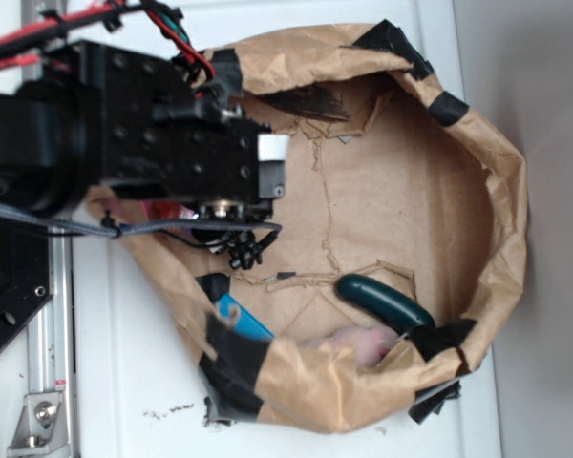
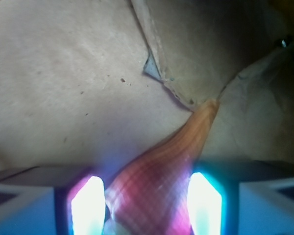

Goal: Grab the shell.

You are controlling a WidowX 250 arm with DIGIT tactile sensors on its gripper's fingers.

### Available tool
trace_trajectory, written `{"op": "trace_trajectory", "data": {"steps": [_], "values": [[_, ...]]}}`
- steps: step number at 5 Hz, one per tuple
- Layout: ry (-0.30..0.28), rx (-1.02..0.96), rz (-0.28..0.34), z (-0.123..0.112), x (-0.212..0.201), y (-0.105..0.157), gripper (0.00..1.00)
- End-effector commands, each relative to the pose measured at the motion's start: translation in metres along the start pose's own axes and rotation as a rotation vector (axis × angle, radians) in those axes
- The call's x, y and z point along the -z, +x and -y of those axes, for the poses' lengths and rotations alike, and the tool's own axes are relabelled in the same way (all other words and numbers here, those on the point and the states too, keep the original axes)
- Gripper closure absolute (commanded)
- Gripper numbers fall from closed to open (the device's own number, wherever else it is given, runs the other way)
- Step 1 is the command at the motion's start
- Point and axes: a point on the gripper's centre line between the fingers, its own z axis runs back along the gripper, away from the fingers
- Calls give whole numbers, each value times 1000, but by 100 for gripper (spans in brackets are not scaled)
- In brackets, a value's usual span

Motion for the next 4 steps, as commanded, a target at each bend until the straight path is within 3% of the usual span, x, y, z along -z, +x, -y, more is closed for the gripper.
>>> {"op": "trace_trajectory", "data": {"steps": [1, 2, 3, 4], "values": [[-237, 224, 366, 3, -113, 48, 100], [-270, 263, 421, 1, -165, 48, 100], [-258, 336, 391, 9, -159, 44, 100], [-300, 364, 341, 9, -152, 44, 100]]}}
